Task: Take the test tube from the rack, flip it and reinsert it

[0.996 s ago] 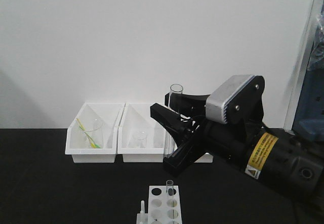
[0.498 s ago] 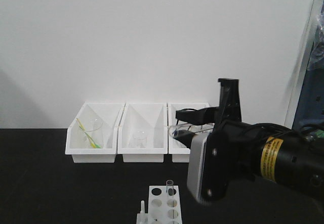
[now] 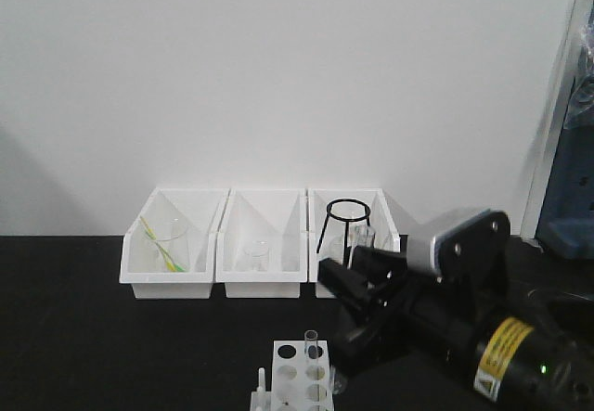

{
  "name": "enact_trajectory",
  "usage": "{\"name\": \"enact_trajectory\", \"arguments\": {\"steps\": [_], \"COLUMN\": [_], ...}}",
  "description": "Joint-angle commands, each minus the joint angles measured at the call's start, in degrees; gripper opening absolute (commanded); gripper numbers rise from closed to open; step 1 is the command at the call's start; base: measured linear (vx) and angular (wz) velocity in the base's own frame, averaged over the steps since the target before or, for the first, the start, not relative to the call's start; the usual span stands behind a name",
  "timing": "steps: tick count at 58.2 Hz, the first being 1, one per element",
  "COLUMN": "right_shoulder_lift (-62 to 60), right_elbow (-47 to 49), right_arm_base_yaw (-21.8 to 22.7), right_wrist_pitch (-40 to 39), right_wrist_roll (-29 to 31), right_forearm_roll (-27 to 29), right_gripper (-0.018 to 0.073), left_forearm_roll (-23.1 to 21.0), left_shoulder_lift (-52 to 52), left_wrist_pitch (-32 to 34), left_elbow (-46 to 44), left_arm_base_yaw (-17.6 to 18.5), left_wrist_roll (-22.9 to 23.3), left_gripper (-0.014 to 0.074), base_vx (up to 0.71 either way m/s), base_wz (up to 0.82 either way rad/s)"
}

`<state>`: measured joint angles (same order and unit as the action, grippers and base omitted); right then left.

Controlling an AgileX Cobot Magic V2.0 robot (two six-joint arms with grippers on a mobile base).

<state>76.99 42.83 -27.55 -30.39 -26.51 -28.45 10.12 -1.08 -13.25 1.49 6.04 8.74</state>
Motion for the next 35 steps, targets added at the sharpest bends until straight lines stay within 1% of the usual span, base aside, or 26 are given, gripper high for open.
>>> {"name": "enact_trajectory", "arguments": {"steps": [1,4,6,16,25,35], "right_shoulder_lift": [0.17,1.80,2.89,8.04,11.40,14.10], "right_elbow": [-2.82,-4.91,-5.76,-5.87,-3.75,1.41], "right_arm_base_yaw": [0.13,0.13,0.13,0.13,0.13,0.13], "right_wrist_pitch": [-17.21,-22.25,-24.56,-28.57,-28.47,-26.69], "right_wrist_roll": [6.20,8.32,8.73,8.94,9.52,9.03], "right_forearm_roll": [1.51,1.44,1.44,-0.25,-1.14,-6.97], "right_gripper": [-0.0007,-0.0007,-0.0007,-0.0007,-0.0007,-0.0007], "left_forearm_roll": [-0.22,-0.22,-0.22,-0.22,-0.22,-0.22], "left_shoulder_lift": [-0.46,-0.46,-0.46,-0.46,-0.46,-0.46], "left_wrist_pitch": [4.54,4.54,4.54,4.54,4.54,4.54], "left_elbow": [-0.23,-0.23,-0.23,-0.23,-0.23,-0.23], "left_arm_base_yaw": [0.01,0.01,0.01,0.01,0.01,0.01], "left_wrist_roll": [0.50,0.50,0.50,0.50,0.50,0.50], "left_gripper": [-0.0006,-0.0006,-0.0006,-0.0006,-0.0006,-0.0006], "base_vx": [0.00,0.00,0.00,0.00,0.00,0.00], "base_wz": [0.00,0.00,0.00,0.00,0.00,0.00]}}
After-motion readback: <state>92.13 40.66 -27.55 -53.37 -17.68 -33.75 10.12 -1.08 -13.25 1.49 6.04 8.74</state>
